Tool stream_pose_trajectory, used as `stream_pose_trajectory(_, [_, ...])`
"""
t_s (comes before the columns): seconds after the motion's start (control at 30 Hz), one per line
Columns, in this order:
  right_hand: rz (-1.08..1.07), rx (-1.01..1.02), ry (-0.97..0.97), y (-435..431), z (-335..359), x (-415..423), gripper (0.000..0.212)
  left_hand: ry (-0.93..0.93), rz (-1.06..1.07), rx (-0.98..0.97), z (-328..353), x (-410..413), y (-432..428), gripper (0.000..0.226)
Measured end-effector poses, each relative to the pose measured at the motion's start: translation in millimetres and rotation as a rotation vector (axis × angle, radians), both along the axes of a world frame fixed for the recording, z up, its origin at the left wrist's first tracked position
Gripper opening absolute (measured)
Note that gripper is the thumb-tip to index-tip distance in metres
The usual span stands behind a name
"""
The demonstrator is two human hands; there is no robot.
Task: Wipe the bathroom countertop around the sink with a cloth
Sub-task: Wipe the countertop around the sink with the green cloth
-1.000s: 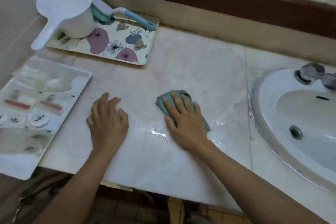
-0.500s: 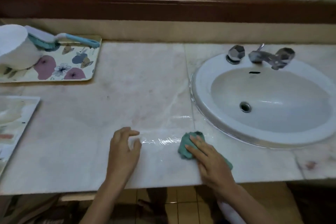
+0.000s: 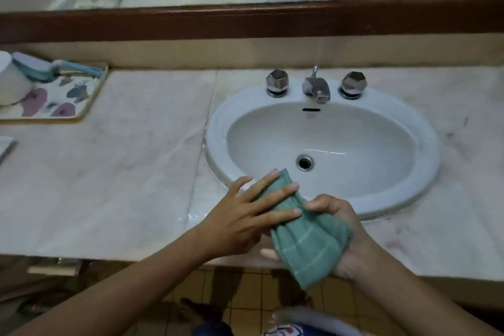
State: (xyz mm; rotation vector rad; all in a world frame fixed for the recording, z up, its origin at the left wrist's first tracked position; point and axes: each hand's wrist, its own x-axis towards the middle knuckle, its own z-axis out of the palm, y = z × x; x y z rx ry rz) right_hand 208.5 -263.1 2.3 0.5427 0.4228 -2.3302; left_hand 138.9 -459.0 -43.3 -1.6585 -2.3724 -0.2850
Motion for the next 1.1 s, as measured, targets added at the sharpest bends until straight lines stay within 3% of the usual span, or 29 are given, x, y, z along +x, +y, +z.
stream_pose_trajectory(0.07, [0.174,0.073,0.060,27,8,9,0.053,0.011,-0.030,-0.082,8,-7,23,0.094])
stream_pose_trajectory(0.17, [0.285,0.031,0.132,54,22,11,0.046,-0.007,-0.001,-0.026,16,-4,56,0.089])
stream_pose_trajectory(0.27, [0.396,0.038,0.194,74,32,-5,0.022,0.054,0.028,0.127,27,-10,87,0.061])
stream_pose_trajectory(0.33, [0.474,0.168,0.261,86,41,-25,0.018,0.103,-0.007,0.157,41,-27,103,0.044])
stream_pose_trajectory(0.4, [0.574,0.466,0.340,97,51,-46,0.020,0.134,-0.047,0.108,51,-52,113,0.030])
stream_pose_trajectory(0.5, [0.696,1.105,0.448,109,61,-82,0.029,0.157,-0.005,-0.090,73,-88,131,0.021])
stream_pose_trajectory(0.67, [0.740,1.940,0.708,107,64,-123,0.029,0.024,0.338,-0.449,111,-109,177,0.013])
stream_pose_trajectory(0.77, [0.748,2.262,0.909,115,54,-135,0.004,-0.285,0.442,-0.439,99,-116,189,0.008])
stream_pose_trajectory(0.9, [0.773,2.510,1.198,125,39,-144,0.020,-1.098,0.514,-0.207,81,-119,192,0.018])
stream_pose_trajectory(1.0, [0.692,2.563,1.381,133,30,-155,0.015,-1.638,0.553,-0.070,70,-115,193,0.040])
stream_pose_trajectory(1.1, [0.678,2.545,1.563,139,26,-159,0.030,-2.082,0.464,-0.046,60,-110,193,0.045])
